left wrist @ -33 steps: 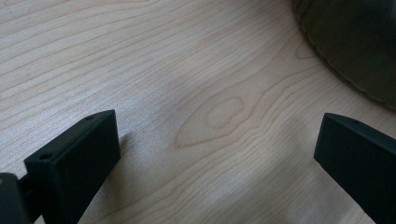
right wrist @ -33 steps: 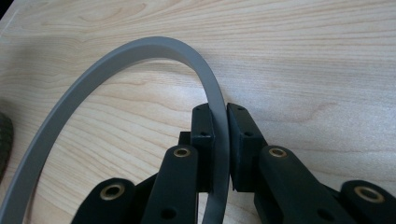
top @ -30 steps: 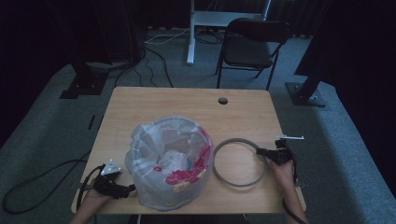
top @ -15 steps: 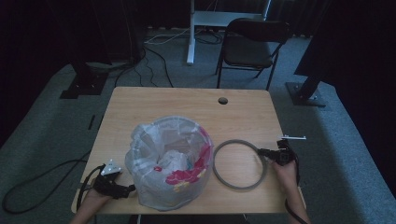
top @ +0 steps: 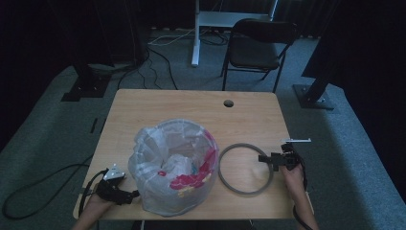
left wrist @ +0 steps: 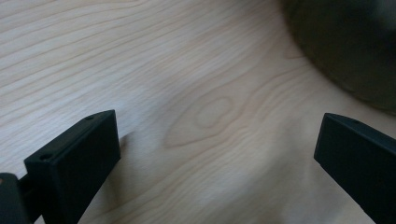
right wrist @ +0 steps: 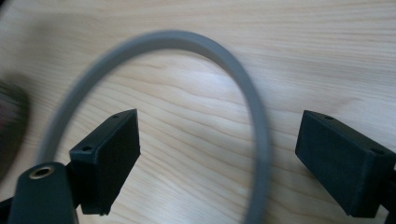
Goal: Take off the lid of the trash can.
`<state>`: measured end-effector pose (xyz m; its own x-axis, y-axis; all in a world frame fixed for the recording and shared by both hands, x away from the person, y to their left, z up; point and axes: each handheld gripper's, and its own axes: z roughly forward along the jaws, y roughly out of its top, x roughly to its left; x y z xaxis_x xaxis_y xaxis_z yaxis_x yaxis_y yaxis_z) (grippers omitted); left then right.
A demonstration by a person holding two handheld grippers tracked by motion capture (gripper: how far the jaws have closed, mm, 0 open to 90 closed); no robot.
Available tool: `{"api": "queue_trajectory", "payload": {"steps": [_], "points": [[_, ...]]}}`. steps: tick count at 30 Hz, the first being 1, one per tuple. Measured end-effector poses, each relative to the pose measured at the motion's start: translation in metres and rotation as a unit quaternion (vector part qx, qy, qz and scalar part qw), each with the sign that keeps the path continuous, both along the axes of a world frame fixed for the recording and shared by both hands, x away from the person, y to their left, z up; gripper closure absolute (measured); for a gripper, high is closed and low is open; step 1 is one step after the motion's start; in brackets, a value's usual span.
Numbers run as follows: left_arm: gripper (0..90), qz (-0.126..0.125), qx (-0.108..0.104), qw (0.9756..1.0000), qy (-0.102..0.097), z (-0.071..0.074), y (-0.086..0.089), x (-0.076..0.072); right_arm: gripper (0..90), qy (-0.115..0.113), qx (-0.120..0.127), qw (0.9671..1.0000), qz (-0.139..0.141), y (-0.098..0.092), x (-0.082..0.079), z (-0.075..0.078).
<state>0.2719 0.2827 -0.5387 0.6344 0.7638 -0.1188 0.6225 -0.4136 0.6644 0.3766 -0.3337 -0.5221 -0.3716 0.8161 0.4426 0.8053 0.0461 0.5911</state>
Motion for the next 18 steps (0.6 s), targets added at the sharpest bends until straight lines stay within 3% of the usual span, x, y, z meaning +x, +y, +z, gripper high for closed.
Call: {"api": "queue_trajectory", "payload": {"steps": [6, 10, 15, 18], "points": [[0.3, -0.005, 0.000, 1.0000, -0.001, 0.001, -0.002, -0.002, 11.5, -0.028, -0.005, 0.9992, -0.028, 0.004, -0.003, 0.013], [0.3, -0.011, -0.013, 0.9998, -0.003, 0.005, 0.000, -0.005, 11.6, -0.036, 0.005, 0.9993, -0.009, 0.004, -0.002, 0.016], [0.3, -0.035, -0.015, 0.9993, 0.004, 0.008, -0.005, -0.009, 13.3, -0.081, 0.017, 0.9961, 0.031, 0.007, -0.006, 0.019], [0.2, -0.046, -0.017, 0.9988, 0.004, 0.010, -0.008, -0.010, 16.1, -0.106, 0.006, 0.9935, 0.040, 0.009, -0.008, 0.023]]}}
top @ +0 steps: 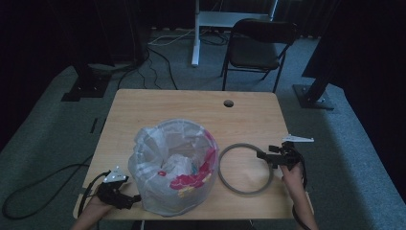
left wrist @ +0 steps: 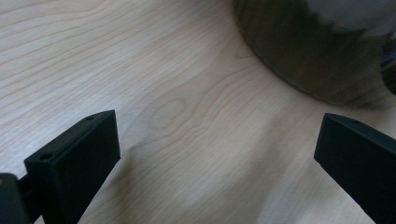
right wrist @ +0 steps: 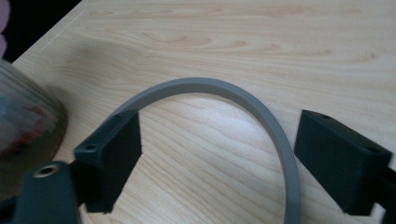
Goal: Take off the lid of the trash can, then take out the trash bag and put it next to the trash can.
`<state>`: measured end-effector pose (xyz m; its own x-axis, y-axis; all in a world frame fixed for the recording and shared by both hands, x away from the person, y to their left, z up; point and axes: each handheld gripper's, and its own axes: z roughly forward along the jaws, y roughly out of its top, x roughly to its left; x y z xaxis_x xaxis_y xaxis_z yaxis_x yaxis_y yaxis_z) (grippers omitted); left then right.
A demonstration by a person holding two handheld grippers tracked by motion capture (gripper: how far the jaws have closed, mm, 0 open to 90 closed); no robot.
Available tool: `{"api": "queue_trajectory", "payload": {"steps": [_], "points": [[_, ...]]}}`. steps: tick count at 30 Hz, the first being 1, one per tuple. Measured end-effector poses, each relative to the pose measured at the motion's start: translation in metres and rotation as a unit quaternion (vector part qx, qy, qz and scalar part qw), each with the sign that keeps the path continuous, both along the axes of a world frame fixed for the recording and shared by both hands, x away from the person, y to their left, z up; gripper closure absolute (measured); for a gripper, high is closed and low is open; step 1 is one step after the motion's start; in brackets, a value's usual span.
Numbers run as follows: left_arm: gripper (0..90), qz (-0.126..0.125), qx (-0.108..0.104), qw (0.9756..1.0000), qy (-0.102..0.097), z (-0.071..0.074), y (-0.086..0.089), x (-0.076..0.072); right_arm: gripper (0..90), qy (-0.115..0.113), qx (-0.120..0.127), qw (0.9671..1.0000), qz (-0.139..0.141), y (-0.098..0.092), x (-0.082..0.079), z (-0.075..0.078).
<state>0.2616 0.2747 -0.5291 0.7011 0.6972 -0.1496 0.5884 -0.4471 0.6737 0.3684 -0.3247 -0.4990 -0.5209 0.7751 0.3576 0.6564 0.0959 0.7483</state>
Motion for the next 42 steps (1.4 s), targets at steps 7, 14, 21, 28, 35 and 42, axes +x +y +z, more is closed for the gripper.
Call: {"api": "queue_trajectory", "payload": {"steps": [7, 14, 21, 28, 35, 42], "points": [[0.3, -0.016, -0.004, 0.9999, -0.001, 0.004, -0.003, -0.004, 12.4, -0.005, -0.007, 0.9995, 0.029, 0.008, 0.000, 0.011], [0.3, -0.029, -0.018, 0.9993, -0.016, 0.013, -0.001, -0.012, 11.3, -0.010, -0.006, 0.9980, 0.063, 0.019, -0.002, 0.020], [0.3, -0.027, -0.036, 0.9987, -0.026, 0.020, 0.002, -0.016, 11.3, -0.022, -0.001, 0.9975, 0.067, 0.027, -0.002, 0.033], [0.3, -0.011, -0.056, 0.9974, -0.043, 0.034, 0.009, -0.023, 11.3, -0.032, -0.005, 0.9970, 0.071, 0.032, 0.000, 0.044], [0.2, 0.008, -0.071, 0.9949, -0.071, 0.055, 0.008, -0.036, 11.3, -0.051, -0.009, 0.9958, 0.076, 0.038, 0.001, 0.062], [0.3, 0.009, -0.086, 0.9930, -0.081, 0.074, 0.004, -0.045, 11.3, -0.079, -0.002, 0.9931, 0.087, 0.046, 0.003, 0.091]]}}
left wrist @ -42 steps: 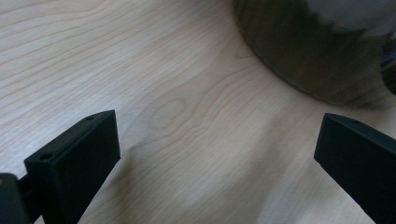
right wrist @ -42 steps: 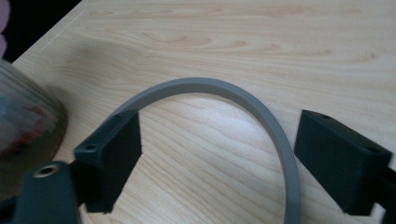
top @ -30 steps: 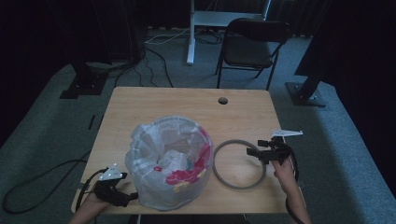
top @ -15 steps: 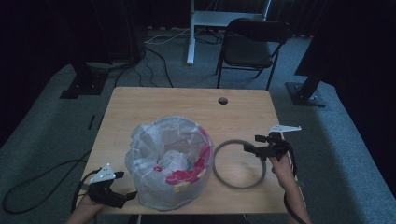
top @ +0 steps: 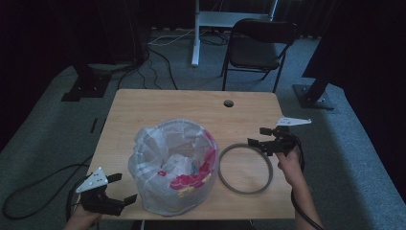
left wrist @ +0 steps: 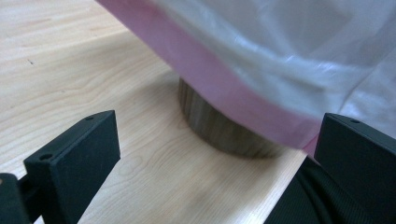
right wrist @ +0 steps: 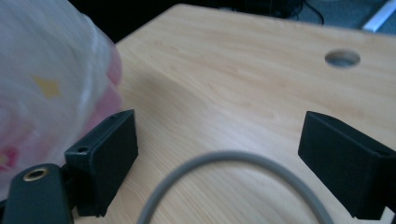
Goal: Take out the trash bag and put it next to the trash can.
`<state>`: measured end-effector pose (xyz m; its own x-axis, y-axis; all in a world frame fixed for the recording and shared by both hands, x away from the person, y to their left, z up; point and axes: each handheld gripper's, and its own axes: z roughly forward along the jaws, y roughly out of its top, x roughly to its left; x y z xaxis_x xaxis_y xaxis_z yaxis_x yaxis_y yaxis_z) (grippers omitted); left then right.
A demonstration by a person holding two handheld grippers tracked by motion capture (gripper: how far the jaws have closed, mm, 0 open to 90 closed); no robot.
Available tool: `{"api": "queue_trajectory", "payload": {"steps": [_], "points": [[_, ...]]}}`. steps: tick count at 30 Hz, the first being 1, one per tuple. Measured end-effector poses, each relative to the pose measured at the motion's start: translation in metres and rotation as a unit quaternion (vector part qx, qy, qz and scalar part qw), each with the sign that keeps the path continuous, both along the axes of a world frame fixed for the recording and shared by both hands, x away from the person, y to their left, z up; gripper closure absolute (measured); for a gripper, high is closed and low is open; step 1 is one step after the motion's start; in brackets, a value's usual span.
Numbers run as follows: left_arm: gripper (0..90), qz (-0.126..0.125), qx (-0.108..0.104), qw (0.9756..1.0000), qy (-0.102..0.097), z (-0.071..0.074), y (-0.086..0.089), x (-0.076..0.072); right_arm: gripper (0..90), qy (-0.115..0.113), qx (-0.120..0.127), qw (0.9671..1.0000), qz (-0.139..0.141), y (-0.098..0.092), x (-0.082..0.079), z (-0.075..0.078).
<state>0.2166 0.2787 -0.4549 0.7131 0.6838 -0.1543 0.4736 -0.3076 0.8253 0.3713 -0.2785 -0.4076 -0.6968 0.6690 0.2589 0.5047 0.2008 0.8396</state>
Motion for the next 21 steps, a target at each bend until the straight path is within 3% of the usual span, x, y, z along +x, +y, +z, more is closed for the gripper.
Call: {"api": "queue_trajectory", "payload": {"steps": [7, 14, 20, 21], "points": [[0.3, -0.032, -0.013, 0.9994, -0.002, 0.013, -0.011, -0.007, 11.3, -0.026, 0.017, 0.9991, 0.029, 0.016, -0.002, 0.030], [0.3, -0.050, -0.015, 0.9986, -0.004, 0.019, -0.022, -0.009, 11.4, -0.045, 0.044, 0.9950, 0.078, 0.043, -0.011, 0.060], [0.3, -0.063, -0.020, 0.9978, 0.000, 0.022, -0.028, -0.010, 11.3, -0.045, 0.050, 0.9927, 0.100, 0.062, -0.012, 0.071], [0.3, -0.067, -0.025, 0.9974, 0.002, 0.022, -0.030, -0.010, 11.3, -0.040, 0.043, 0.9915, 0.116, 0.076, -0.010, 0.076]]}}
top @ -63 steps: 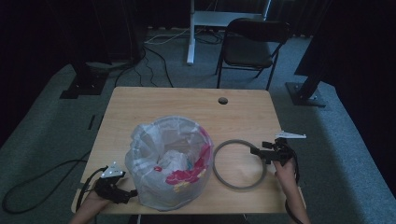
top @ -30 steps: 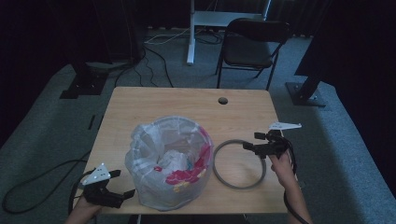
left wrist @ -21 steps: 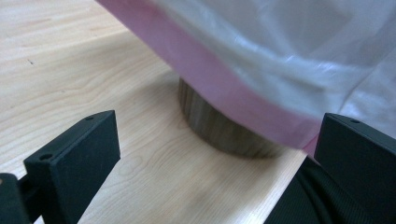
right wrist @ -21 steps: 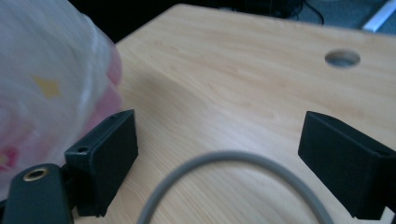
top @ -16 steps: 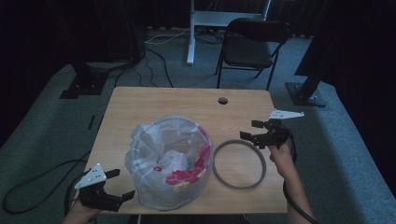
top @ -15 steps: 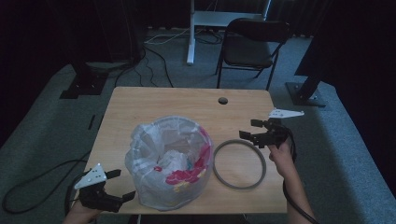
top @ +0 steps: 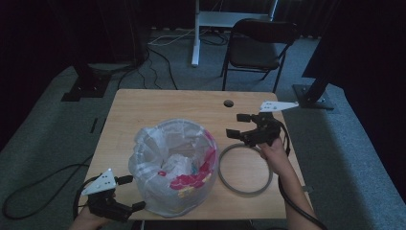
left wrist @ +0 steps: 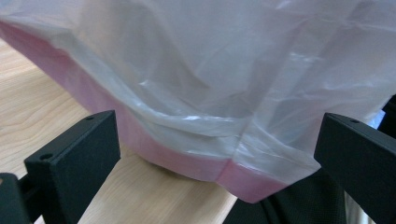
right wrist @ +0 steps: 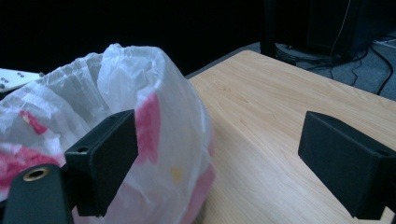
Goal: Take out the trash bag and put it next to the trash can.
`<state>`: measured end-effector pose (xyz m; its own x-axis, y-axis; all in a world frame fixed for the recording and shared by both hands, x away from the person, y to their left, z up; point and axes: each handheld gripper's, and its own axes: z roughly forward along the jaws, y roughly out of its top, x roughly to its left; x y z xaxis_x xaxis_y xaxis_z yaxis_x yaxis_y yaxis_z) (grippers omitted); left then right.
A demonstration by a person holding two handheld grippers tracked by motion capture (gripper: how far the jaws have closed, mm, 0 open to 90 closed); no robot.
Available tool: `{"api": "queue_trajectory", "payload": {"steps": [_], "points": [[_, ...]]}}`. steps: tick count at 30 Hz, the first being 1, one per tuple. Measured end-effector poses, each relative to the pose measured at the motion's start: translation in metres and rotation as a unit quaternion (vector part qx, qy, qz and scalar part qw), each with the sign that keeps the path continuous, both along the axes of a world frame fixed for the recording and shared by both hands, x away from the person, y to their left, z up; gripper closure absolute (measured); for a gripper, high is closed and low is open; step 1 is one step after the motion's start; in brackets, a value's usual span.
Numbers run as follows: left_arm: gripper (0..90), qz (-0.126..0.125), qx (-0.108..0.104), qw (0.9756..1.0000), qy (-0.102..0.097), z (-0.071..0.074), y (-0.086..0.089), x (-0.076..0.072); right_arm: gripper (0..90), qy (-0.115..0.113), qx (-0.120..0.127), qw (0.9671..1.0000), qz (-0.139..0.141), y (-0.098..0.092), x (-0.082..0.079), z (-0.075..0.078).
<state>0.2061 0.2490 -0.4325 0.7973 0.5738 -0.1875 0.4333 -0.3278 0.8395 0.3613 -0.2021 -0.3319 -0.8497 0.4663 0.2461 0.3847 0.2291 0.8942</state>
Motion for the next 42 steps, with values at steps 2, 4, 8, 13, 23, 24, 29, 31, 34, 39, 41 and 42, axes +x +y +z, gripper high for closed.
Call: {"api": "queue_trajectory", "payload": {"steps": [2, 4, 8, 13, 23, 24, 29, 31, 34, 39, 41, 42], "points": [[0.3, -0.002, -0.004, 1.0000, 0.002, 0.000, -0.002, -0.001, 11.3, 0.001, -0.004, 1.0000, 0.002, 0.005, 0.001, 0.001], [0.4, -0.004, 0.000, 1.0000, 0.002, 0.000, -0.006, -0.002, 11.3, 0.004, -0.008, 0.9999, 0.012, 0.015, 0.003, 0.002], [0.4, -0.009, 0.005, 0.9999, 0.002, 0.002, -0.012, -0.005, 11.3, 0.008, -0.013, 0.9993, 0.033, 0.034, 0.005, 0.005], [0.3, -0.011, 0.006, 0.9999, 0.005, 0.004, -0.018, -0.005, 11.3, 0.021, -0.036, 0.9970, 0.066, 0.062, 0.007, 0.008], [2.4, 0.003, 0.001, 1.0000, -0.003, 0.004, -0.020, 0.000, 20.0, 0.042, -0.081, 0.9906, 0.102, 0.093, 0.014, 0.002], [3.4, 0.004, -0.001, 1.0000, -0.004, 0.005, -0.019, 0.001, 23.8, 0.044, -0.081, 0.9902, 0.105, 0.093, 0.014, 0.001], [3.8, 0.018, -0.001, 0.9998, -0.011, 0.008, -0.017, 0.005, 36.0, 0.050, -0.085, 0.9889, 0.111, 0.093, 0.015, 0.000], [4.2, 0.017, 0.000, 0.9998, -0.012, 0.009, -0.018, 0.007, 43.6, 0.053, -0.091, 0.9883, 0.110, 0.094, 0.015, -0.001], [4.3, 0.020, 0.005, 0.9997, -0.016, 0.009, -0.019, 0.010, 49.4, 0.057, -0.105, 0.9868, 0.109, 0.095, 0.015, -0.002], [5.5, 0.005, 0.009, 0.9995, -0.031, 0.011, -0.021, 0.012, 56.0, 0.052, -0.127, 0.9855, 0.099, 0.096, 0.014, -0.006], [5.6, 0.010, 0.016, 0.9991, -0.038, 0.014, -0.021, 0.011, 56.1, 0.056, -0.124, 0.9857, 0.099, 0.095, 0.015, -0.007], [5.6, 0.011, 0.019, 0.9989, -0.041, 0.015, -0.020, 0.011, 56.1, 0.054, -0.122, 0.9861, 0.099, 0.094, 0.014, -0.008]]}}
